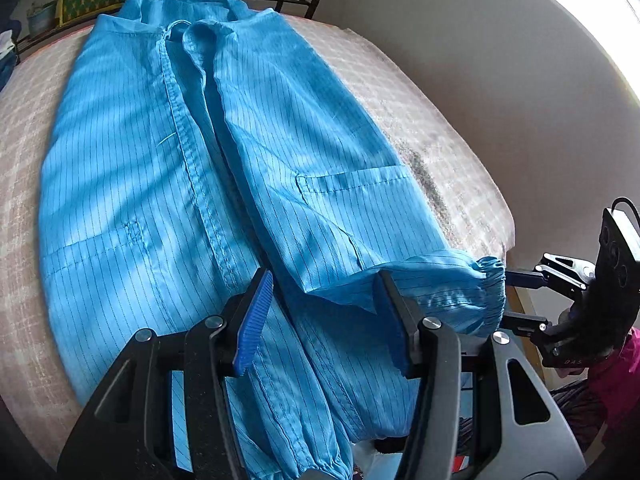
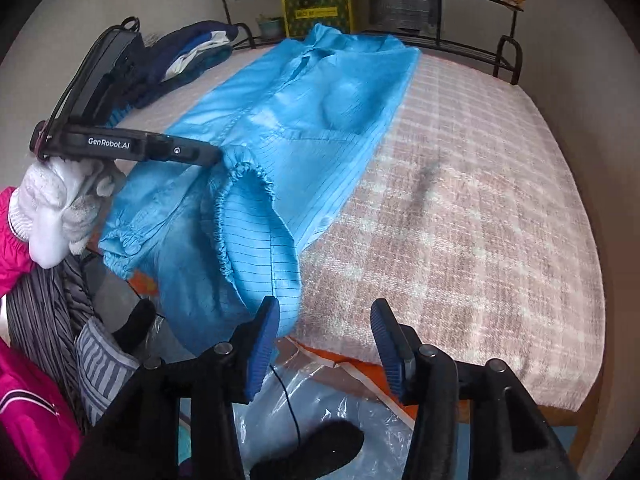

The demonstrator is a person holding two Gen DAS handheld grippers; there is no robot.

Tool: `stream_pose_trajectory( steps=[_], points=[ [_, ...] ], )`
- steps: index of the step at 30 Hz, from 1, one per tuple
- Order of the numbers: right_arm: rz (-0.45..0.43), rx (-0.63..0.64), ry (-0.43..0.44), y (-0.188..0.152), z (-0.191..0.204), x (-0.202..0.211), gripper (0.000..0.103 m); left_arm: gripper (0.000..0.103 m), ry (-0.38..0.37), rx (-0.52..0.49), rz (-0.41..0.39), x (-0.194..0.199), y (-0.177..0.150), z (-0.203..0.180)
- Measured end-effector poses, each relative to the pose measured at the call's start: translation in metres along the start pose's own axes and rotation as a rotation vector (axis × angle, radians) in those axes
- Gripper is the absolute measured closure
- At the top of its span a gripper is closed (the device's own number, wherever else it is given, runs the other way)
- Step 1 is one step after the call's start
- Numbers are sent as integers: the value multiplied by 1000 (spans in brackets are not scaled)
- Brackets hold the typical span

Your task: Fold large clothes

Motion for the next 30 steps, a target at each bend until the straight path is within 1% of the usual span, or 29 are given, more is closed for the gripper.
stream_pose_trajectory(
  steps=[1,3,5,6,7,8,10,11,13,16,17,19,21,22,23,24,26,27,29,30],
  points=[
    [-4,29,32,3,5,-3,51,50,5,-1,1,0,0,1],
    [-8,74,66,4,15,-10,49,50,16,-3,3,-2,2,2],
    [1,94,95,4,20,-18,50,50,25,-1,12,-5,2,4],
    [13,91,114,4,20,-23,55,50,28,-2,16,-6,2,4],
    [25,80,150,3,22,-25,70,50,31,-7,17,-6,3,4],
    [35,65,173,2,23,-26,78,50,35,-11,17,-6,4,3],
    [26,43,201,2,27,-20,96,50,32,-15,14,-4,6,2],
    [14,39,196,3,30,-15,99,50,27,-16,9,-1,8,0],
    [-17,51,158,5,37,-2,103,50,-1,-9,-14,10,16,-6],
    [-69,72,95,9,51,19,103,50,-49,-20,-70,34,36,-21],
    [-79,83,64,10,56,24,103,50,-53,-40,-82,39,45,-27],
    [-90,128,-41,12,66,26,103,50,-56,-76,-80,39,62,-39],
    [-95,198,-176,11,73,25,103,50,-85,-101,-26,27,72,-50],
    [-96,255,-264,9,81,22,103,50,-86,-110,8,19,75,-52],
    [-94,297,-322,6,88,18,103,50,-72,-114,40,8,75,-52],
    [-90,350,-377,2,98,13,103,50,-70,-124,74,-2,71,-54],
    [-86,435,-448,-7,115,1,103,50,-74,-157,179,-28,56,-56],
    [-75,450,-441,-11,123,-4,103,50,-54,-170,207,-37,49,-54],
    [-30,451,-367,-23,135,-15,103,50,27,-197,244,-56,37,-42],
    [-22,443,-319,-27,139,-15,103,50,52,-206,254,-63,32,-36]
  ],
)
Point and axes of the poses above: each gripper's, at about its wrist camera, not at the fingertips, and x roughly against the way its jaws point, z to its left, y to its top, the point moved 10 cm from there along -x, roughly the way its jaws point, and after that the axes turned 1 degree about z, right-handed, at the moved point
